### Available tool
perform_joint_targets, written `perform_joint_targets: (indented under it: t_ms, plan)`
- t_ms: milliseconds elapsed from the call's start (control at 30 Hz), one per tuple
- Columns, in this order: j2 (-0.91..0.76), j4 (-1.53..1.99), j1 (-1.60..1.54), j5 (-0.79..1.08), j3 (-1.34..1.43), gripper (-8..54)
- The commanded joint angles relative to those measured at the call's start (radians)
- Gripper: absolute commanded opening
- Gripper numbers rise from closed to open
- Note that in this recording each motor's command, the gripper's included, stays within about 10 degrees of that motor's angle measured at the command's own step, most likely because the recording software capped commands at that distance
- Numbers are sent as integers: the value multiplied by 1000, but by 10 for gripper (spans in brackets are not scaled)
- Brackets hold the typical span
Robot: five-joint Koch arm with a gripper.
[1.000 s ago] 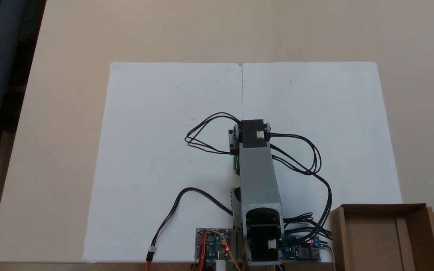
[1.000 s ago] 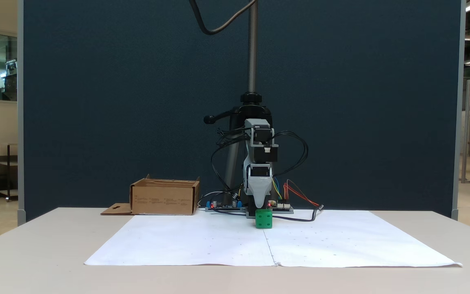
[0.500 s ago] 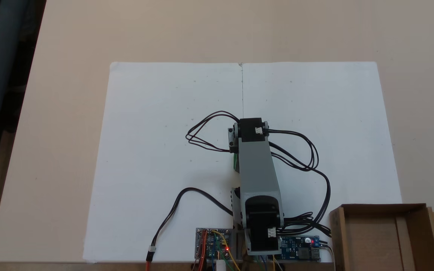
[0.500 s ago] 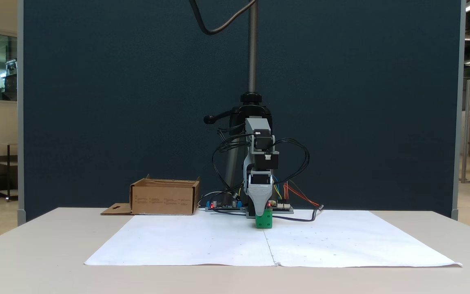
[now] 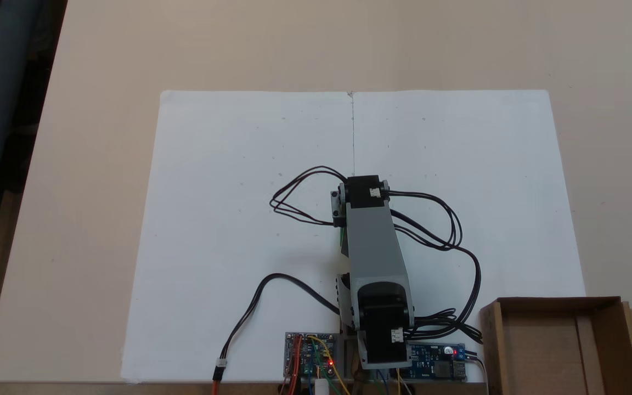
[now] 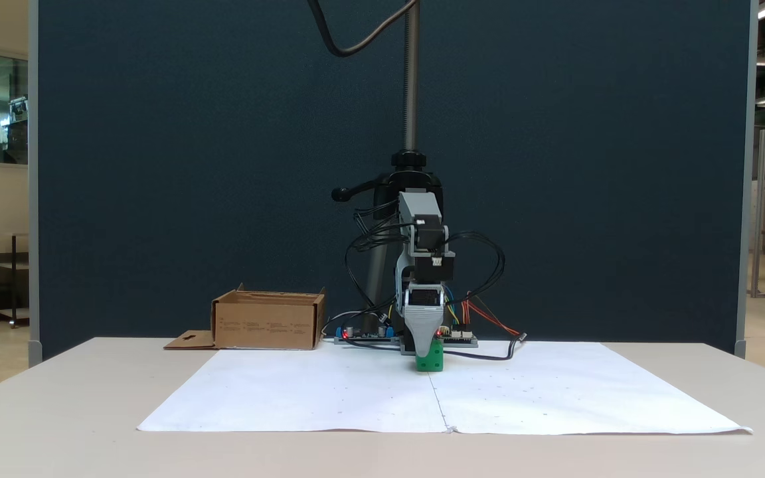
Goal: Grasp a green dice and put it in the bin.
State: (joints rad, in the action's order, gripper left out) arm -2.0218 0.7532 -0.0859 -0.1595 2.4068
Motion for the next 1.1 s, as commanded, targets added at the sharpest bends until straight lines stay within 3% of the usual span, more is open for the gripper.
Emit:
perform_joint_targets:
  t_ms: [0,633,933,1067]
  plan:
    - [-8,-21,-20,-57,-2,454]
    - [106,-117,-31,-54,15,413]
    - [133,-143,-32,-54,21,332]
    - [143,-150,-32,-54,25,230]
